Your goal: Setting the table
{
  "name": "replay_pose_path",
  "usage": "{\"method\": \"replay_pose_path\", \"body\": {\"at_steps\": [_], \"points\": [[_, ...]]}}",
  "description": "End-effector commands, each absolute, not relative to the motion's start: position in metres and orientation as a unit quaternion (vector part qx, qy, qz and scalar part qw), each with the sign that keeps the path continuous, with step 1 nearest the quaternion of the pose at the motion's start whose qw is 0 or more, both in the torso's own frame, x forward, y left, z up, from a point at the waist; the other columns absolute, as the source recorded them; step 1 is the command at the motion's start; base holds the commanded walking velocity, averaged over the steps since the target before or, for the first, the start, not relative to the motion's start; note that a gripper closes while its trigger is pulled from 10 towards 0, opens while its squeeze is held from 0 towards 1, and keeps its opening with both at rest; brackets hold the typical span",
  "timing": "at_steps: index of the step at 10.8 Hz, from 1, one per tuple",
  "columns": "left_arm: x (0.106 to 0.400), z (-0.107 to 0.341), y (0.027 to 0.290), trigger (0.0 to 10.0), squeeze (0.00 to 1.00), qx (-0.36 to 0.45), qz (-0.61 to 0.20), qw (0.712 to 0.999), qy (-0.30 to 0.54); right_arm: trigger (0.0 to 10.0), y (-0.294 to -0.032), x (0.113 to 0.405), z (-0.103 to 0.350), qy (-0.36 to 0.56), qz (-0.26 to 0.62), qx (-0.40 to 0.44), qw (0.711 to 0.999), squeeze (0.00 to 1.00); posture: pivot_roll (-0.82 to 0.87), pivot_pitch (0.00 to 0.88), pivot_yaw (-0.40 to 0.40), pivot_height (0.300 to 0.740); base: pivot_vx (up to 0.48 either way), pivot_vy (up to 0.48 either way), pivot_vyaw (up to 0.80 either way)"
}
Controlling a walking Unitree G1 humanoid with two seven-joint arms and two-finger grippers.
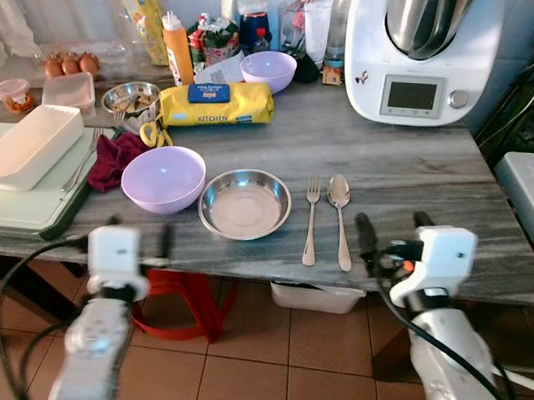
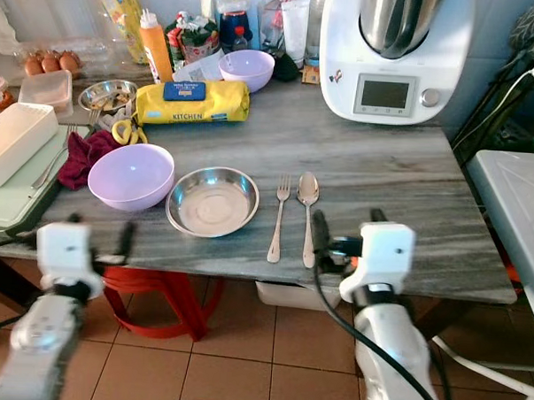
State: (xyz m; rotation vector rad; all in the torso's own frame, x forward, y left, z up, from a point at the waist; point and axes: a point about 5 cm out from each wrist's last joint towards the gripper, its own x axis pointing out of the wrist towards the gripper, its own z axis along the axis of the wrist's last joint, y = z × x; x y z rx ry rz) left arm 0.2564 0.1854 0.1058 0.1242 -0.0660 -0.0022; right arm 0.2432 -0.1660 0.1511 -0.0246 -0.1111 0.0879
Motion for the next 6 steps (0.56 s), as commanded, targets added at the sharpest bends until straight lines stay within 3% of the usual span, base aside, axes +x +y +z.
{"method": "replay_pose_path", "body": {"at_steps": [1,3,6], "points": [[0.254,0.106,0.184,10.0,0.00,0.068,-0.003,0.997,-0.034,10.0,-0.169,0.241,0.155,-0.059,0.040,-0.015,0.997,0.00,-0.06,0.076,0.070,0.740,0.000,0.000,0.00],[0.252,0.090,0.176,10.0,0.00,0.064,-0.040,0.997,-0.001,10.0,-0.164,0.243,0.151,-0.046,0.023,-0.004,0.999,0.00,-0.10,0.090,0.053,0.740,0.000,0.000,-0.28],[0.258,0.092,0.163,10.0,0.00,0.059,-0.061,0.996,-0.003,10.0,-0.167,0.246,0.150,-0.041,0.026,-0.013,0.999,0.00,-0.12,0.091,0.068,0.740,0.000,0.000,0.00]]}}
